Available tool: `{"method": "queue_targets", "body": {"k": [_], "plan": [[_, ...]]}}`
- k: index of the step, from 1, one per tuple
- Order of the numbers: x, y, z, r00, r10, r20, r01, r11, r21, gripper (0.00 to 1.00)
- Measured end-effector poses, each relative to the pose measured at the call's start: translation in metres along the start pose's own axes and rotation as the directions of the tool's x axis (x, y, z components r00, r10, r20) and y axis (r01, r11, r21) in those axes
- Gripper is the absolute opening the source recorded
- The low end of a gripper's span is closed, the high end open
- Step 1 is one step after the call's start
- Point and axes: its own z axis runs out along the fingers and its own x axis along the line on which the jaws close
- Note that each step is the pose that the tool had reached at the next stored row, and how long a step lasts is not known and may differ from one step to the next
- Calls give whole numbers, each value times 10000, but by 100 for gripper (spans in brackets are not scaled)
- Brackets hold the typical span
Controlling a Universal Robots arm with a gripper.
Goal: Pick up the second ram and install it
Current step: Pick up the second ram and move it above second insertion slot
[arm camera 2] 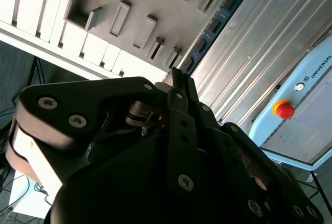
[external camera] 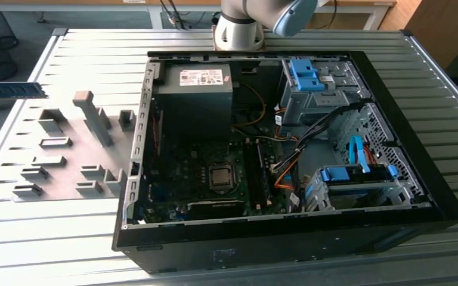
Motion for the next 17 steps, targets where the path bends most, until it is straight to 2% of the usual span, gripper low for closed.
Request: {"method": "queue_targets", "body": {"k": [17], "plan": [[-1, -40, 0, 10000, 0, 0, 0, 10000, 1, 14]]}}
